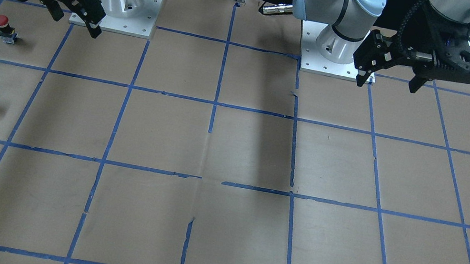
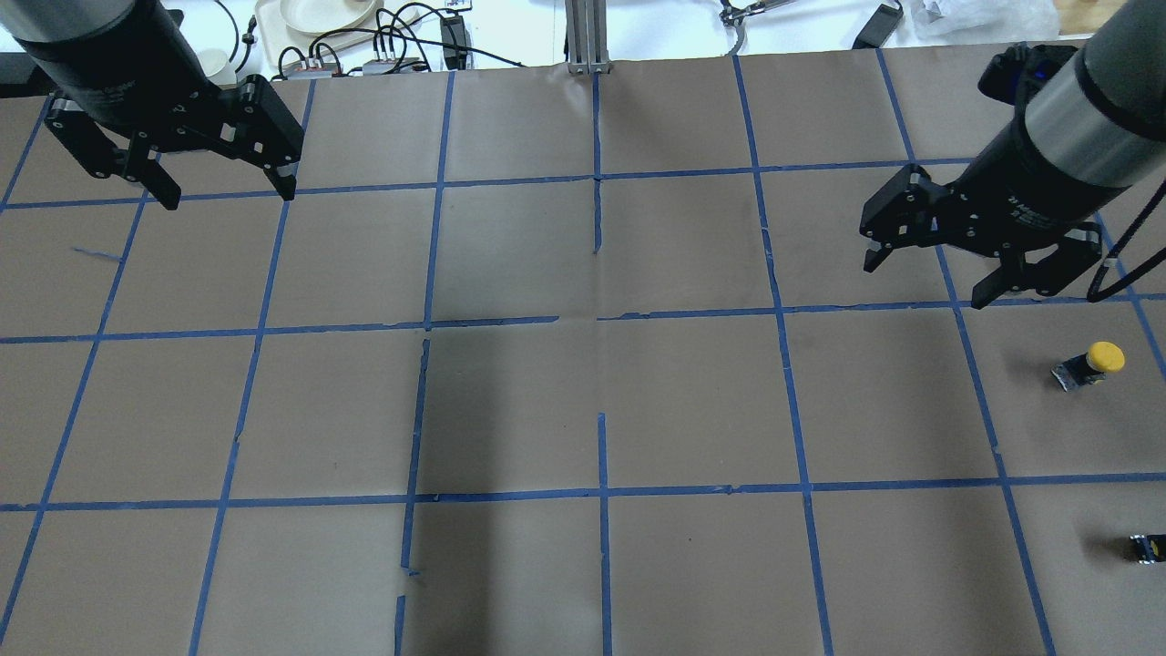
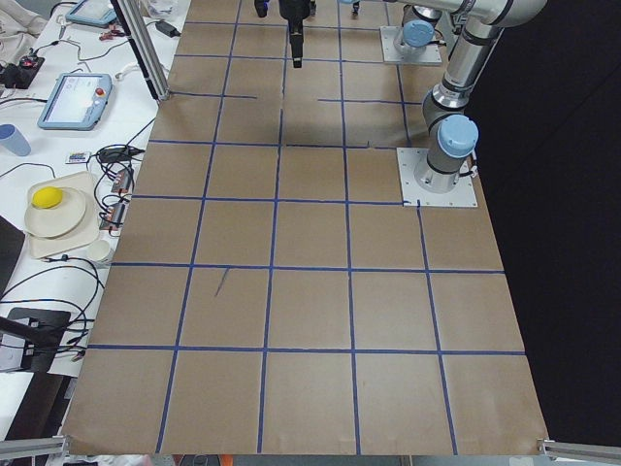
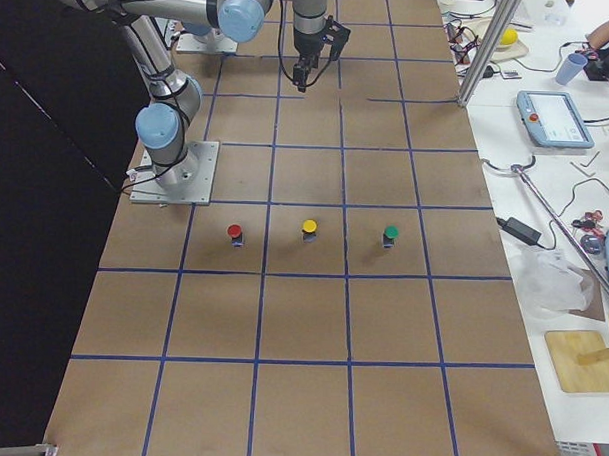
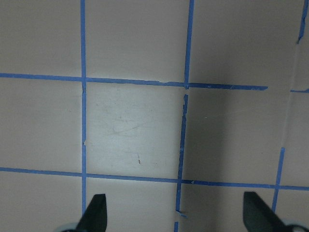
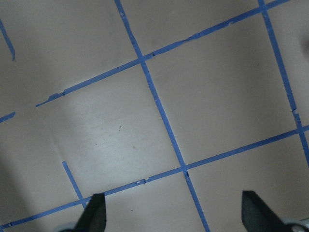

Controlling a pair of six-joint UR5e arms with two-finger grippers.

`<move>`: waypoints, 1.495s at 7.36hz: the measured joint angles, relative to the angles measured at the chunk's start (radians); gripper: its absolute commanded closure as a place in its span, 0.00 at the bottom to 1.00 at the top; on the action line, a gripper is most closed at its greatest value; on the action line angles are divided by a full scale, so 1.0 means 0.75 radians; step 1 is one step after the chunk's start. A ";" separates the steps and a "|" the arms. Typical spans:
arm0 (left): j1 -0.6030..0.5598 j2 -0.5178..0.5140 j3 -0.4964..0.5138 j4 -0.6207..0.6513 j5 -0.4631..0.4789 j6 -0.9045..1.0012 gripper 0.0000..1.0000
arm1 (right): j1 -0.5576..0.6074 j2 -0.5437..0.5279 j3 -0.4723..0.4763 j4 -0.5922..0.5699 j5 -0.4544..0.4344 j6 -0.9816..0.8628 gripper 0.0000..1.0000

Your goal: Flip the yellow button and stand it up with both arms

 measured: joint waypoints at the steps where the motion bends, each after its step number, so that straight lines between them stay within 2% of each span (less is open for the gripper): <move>1: 0.000 0.000 0.000 0.000 0.001 0.002 0.00 | 0.063 0.016 -0.006 -0.007 -0.019 0.057 0.00; 5: 0.001 0.000 -0.001 0.000 0.002 0.008 0.00 | 0.251 0.031 -0.015 -0.015 -0.160 0.137 0.00; 8: 0.002 0.000 0.000 0.000 0.002 0.009 0.00 | 0.161 0.015 -0.032 0.050 -0.164 0.134 0.00; 11: 0.001 0.000 0.002 -0.001 0.001 0.008 0.00 | 0.115 0.043 -0.143 0.116 -0.134 0.130 0.00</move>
